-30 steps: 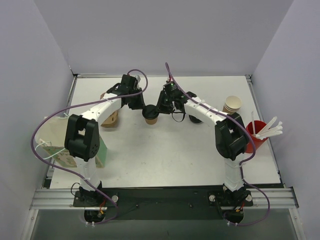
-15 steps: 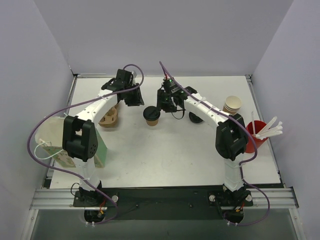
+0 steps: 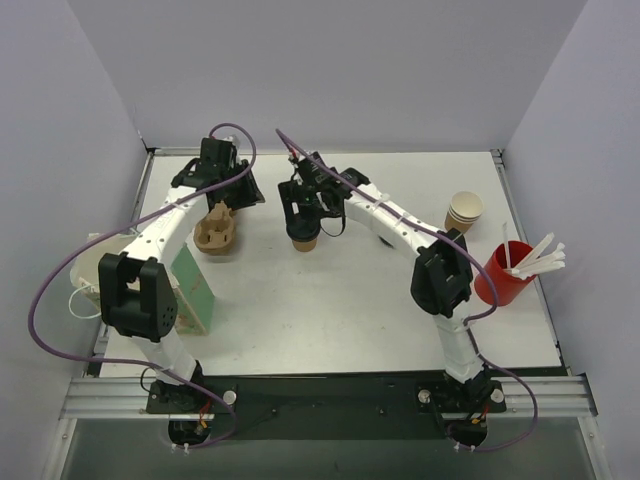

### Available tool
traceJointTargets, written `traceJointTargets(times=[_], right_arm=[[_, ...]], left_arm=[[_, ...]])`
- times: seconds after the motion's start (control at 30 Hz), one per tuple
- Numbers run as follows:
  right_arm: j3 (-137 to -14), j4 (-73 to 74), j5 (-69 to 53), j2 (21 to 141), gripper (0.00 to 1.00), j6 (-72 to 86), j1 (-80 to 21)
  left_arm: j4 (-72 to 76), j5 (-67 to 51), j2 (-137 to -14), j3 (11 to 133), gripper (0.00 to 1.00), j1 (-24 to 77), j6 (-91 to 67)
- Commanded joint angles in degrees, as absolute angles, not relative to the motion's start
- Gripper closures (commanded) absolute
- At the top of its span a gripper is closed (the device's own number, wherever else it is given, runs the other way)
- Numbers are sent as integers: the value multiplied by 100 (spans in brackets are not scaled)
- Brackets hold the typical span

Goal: Pack the takeout coffee

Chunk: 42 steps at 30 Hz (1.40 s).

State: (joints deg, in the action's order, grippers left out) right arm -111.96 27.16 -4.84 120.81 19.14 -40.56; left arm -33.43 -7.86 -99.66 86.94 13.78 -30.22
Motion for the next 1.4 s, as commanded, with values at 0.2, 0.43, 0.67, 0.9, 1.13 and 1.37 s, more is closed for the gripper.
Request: traceJointTargets(times=[0.2, 0.43, 0.67, 0.9, 1.13, 1.37], right_arm=[[-12041, 3630, 483, 12665, 23, 1459, -4350], [-12093, 3665, 712, 12665, 23, 1459, -4403], [-12374, 3700, 431, 12911, 22, 1485, -4403], [-12612, 3788, 474, 13175, 20, 1512, -4403], [-12630, 3806, 518, 13263, 21, 1582, -4403], [-12428, 3806, 668, 13114, 34, 1670, -4403]], left_arm=[[-2936, -685, -9369, 8490, 58, 1248, -3199], [-2927, -694, -9351, 8429, 58, 1239, -3164], [-2892, -729, -9351, 8402, 58, 1248, -3164], [-2874, -774, -9360, 8394, 58, 1248, -3147], [-2857, -782, -9360, 8376, 58, 1248, -3138], [-2839, -809, -9387, 8358, 58, 1248, -3138]])
